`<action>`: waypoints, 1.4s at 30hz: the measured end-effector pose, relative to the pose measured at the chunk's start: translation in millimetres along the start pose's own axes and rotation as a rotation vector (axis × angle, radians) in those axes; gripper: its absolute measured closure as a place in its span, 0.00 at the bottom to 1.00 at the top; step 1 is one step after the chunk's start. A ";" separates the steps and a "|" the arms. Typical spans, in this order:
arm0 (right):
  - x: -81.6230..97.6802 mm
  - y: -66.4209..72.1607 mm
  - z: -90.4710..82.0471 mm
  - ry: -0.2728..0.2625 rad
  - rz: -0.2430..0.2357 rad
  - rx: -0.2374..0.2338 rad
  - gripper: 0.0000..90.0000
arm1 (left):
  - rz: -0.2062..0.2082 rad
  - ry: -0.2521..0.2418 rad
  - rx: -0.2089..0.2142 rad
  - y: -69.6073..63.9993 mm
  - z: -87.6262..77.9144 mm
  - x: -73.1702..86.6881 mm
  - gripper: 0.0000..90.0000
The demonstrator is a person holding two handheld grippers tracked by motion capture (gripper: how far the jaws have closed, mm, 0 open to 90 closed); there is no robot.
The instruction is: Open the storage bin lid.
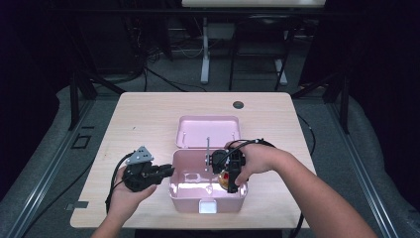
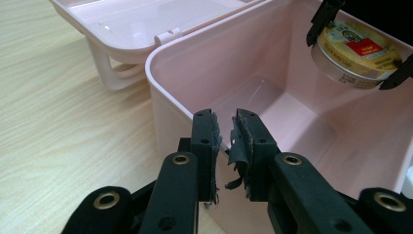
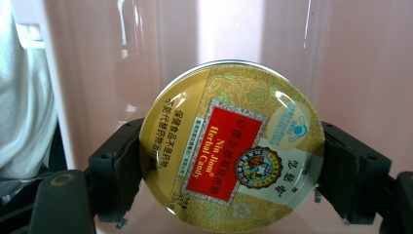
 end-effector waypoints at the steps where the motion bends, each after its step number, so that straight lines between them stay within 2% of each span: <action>1: -0.8 0.3 0.9 -0.005 0.006 -0.005 0.22 | 0.001 0.000 0.000 0.0 0.0 0.0 0.87; 4: -1.5 0.3 5.4 -0.018 0.011 -0.008 0.22 | 0.001 0.003 -0.003 0.1 -0.3 0.3 0.87; 9: 2.9 -2.3 12.0 -0.001 0.001 0.001 0.22 | 0.002 -0.003 -0.002 0.1 0.2 0.0 0.87; 13: 3.7 -3.4 15.5 -0.013 0.022 -0.004 0.22 | 0.002 0.000 0.000 0.0 0.0 0.0 0.87; 19: 5.6 -6.3 22.2 -0.011 0.035 0.014 0.22 | 0.002 0.002 -0.002 0.2 -0.2 0.2 0.87; 25: 8.6 -9.4 27.5 0.026 0.049 0.031 0.22 | -0.001 0.000 0.003 0.0 0.0 0.0 0.87; 30: 7.5 -10.6 31.8 0.034 0.039 0.046 0.22 | -0.001 0.001 0.001 0.0 -0.2 0.2 0.87; 35: 9.9 -10.9 35.8 0.061 0.018 0.054 0.22 | 0.003 0.003 -0.002 0.3 -0.3 0.2 0.87; 38: 11.8 -11.6 37.5 0.075 0.021 0.061 0.22 | 0.002 0.002 -0.002 0.3 -0.2 0.2 0.87; 42: 13.5 -10.7 40.6 0.070 0.031 0.053 0.22 | -0.004 -0.001 0.003 -0.2 0.0 0.0 0.87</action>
Point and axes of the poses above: each handheld gripper's, and its own axes: z roughly forward along the jaws, x roughly out of its underside, y roughly to its left, the point moved 10 cm from there along z, roughly forward along the jaws, and after that the axes turned 13 degrees about -y, right-handed, at the moved point
